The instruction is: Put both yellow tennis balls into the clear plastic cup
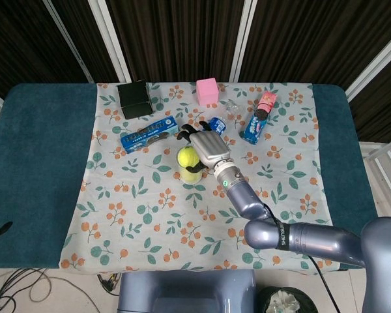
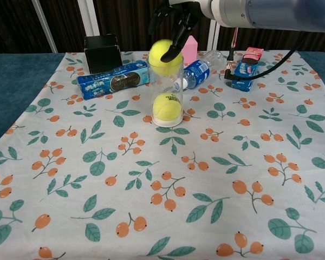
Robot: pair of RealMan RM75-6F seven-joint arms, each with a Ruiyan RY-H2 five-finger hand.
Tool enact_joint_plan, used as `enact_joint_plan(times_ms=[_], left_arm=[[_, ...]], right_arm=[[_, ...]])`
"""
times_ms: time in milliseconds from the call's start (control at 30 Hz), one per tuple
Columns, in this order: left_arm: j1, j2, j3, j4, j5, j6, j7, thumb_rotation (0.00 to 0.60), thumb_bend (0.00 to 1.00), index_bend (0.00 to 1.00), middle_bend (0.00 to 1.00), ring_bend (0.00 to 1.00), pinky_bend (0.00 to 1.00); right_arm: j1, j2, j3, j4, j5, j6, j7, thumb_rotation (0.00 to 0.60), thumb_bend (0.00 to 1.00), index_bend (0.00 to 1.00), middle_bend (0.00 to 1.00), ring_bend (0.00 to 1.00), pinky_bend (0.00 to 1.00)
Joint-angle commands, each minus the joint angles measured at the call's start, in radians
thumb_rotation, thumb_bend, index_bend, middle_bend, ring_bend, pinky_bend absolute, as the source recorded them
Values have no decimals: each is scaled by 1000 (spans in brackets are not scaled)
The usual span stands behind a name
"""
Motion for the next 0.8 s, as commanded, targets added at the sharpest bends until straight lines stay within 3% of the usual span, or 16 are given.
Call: enact_joint_plan(times_ms=[33,267,433,600,800], left_arm=[[0,0,0,0,0,1,0,600,23,0,0,0,0],[5,3,-4,-2,-4,9,-5,600,23,0,0,0,0],[6,6,-5,-2,-5,10,-10,600,23,0,0,0,0],[5,4,-4,-5,-7,9,3,600,22,0,0,0,0],[2,-4,4,-12,1,6,27,600,23,0,0,0,0]], right_arm=[[4,4,-4,-4,9,-2,-1,600,243,239,104,272,0],[6,27,-15,-22,7,11,-6,600,243,228,95,252,0],[-26,76,-20,-44,-75,101,-13,600,243,228,96,244,0],[-117,241,-21,-192,-73,101,41,600,243,225,95,233,0],[-287,400,-96,-334,-257,210,94,600,242,225,95,233,0]])
